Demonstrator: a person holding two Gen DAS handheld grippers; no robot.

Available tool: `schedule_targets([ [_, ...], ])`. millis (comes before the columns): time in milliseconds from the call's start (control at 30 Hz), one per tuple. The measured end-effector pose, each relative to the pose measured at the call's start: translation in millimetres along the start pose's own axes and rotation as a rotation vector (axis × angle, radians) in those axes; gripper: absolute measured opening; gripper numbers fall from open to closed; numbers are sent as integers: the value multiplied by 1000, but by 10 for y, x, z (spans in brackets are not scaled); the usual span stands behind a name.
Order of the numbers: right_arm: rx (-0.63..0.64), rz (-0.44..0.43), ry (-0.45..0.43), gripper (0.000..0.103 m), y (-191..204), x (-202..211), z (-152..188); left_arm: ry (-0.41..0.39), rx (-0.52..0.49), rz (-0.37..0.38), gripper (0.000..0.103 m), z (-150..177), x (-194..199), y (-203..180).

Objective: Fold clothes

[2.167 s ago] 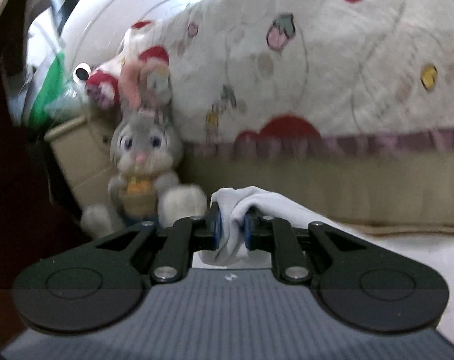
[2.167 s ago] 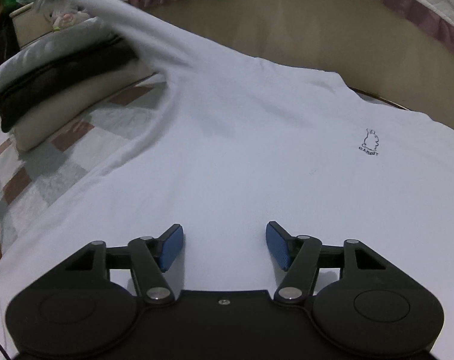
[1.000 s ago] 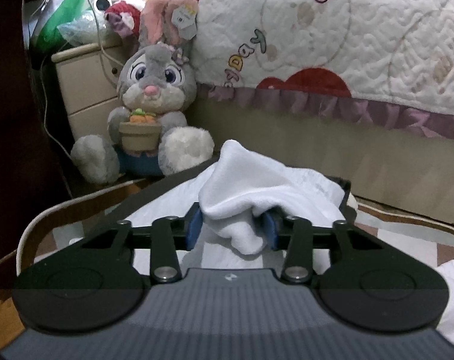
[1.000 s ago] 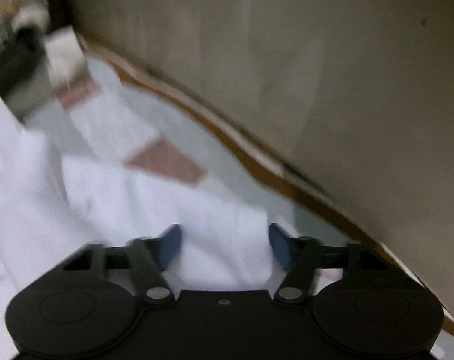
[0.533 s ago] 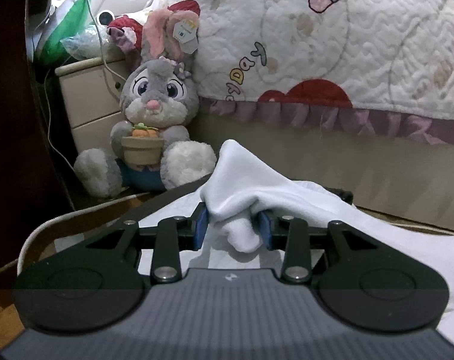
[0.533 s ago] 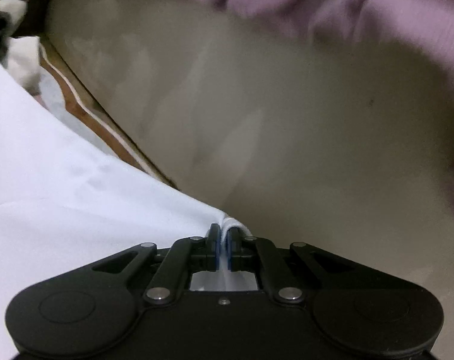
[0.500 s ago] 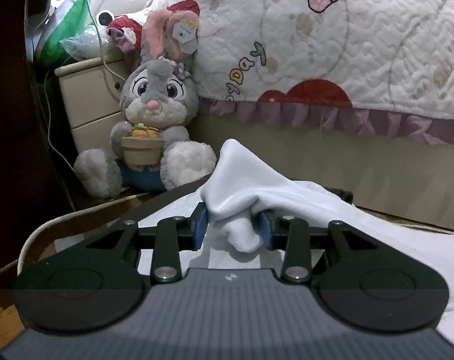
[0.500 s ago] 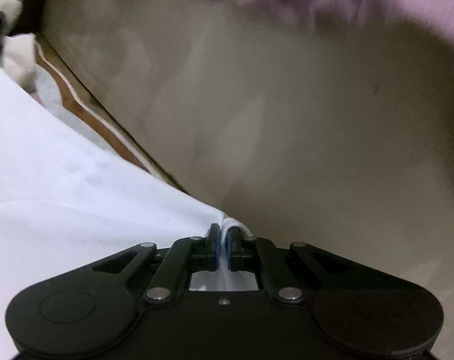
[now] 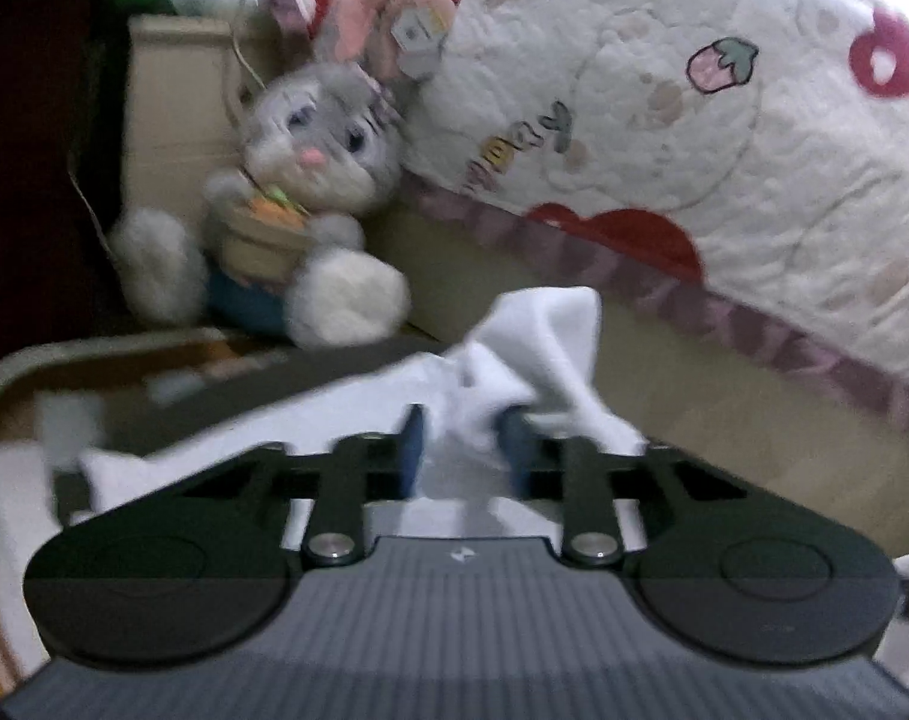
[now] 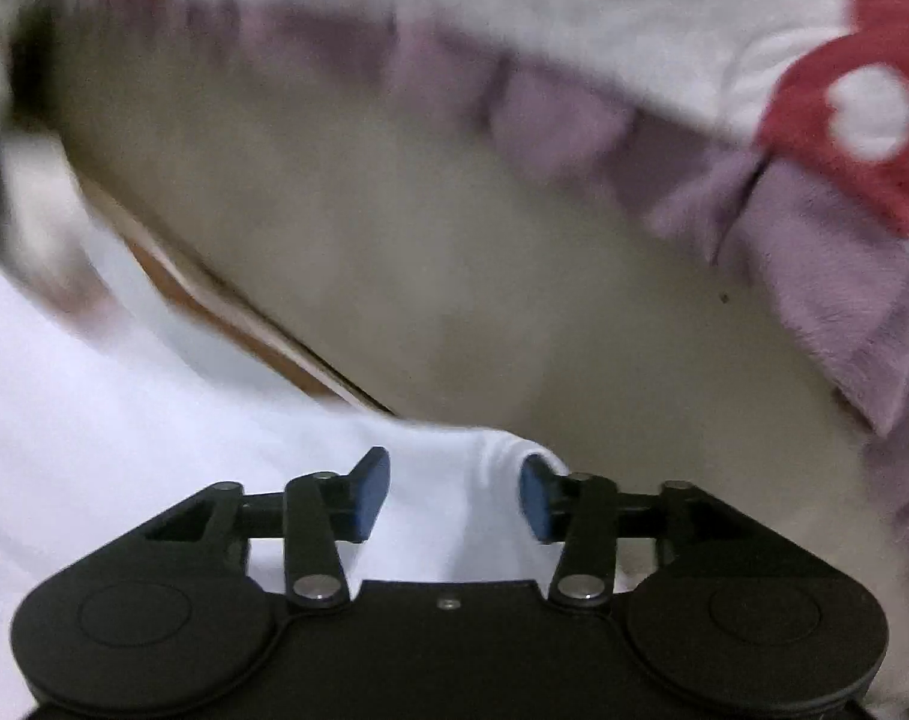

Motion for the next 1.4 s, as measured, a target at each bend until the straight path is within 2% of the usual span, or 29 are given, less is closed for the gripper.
schedule_targets([
  [67,-75,-75,-27,72,165,184,-47,5,18,19,17,11,-13,12],
  [133,-79,-119,5,75,285,240,-68,8,31,34,17,19,-23,21],
  [233,-88,-69,-2,75,178,35,-45,12,53,44,15,22,-26,42],
  [300,-108,-52,-6,75,-67,-252,3,13,51,44,15,18,-19,48],
  [367,-162,-57,51,75,-459,-616,9,10,38,35,15,15,-14,35],
  [433,-280,-71,120,73,-893,-802,30,9,26,24,15,16,-20,9],
  [533,-537,-178,218,73,-1473,-972,164,3,11,6,15,20,-40,-32],
  [567,-589,-186,245,73,-1604,-1003,197,3,12,5,15,21,-49,-36],
  [633,-527,-117,257,74,-1744,-991,174,11,21,5,15,29,-62,-21],
  [700,-488,-131,293,74,-1799,-1004,146,15,30,12,15,31,-68,-8],
  [733,-505,-138,283,74,-1813,-963,146,13,33,22,15,26,-64,-8],
  [800,-453,-186,221,73,-1638,-785,127,10,38,40,11,16,-55,-7],
  [933,-98,-262,50,73,-655,-255,81,-26,23,103,8,-28,51,-72],
  [1067,171,-412,-132,74,420,226,-26,-58,18,208,8,-66,181,-172],
  [1133,290,-487,-219,75,970,442,-129,-45,26,269,8,-59,192,-229],
  [1167,338,-511,-253,76,1182,515,-200,-36,31,300,8,-53,195,-259],
  [1200,384,-531,-285,84,1375,583,-271,-14,35,353,8,-36,185,-302],
  [1233,434,-538,-315,89,1559,618,-335,14,40,415,8,-13,170,-349],
  [1300,491,-505,-355,89,1810,563,-422,78,32,537,8,53,133,-463],
  [1333,490,-475,-361,87,1881,517,-455,115,9,576,8,108,103,-534],
  [1367,461,-448,-363,84,1886,479,-456,148,-19,585,8,166,72,-604],
  [1400,398,-441,-364,73,1833,422,-462,172,-57,570,8,218,44,-674],
])
Point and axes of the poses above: each gripper's, at about its wrist camera, not at the fingertips, and x roughly against the way its jaws point, y to its left, z to its underside, the point moved 3 cm from there along -x, roughly the way its jaws point, and after that the axes turned 7 degrees about -z, right-handed, at the moved point
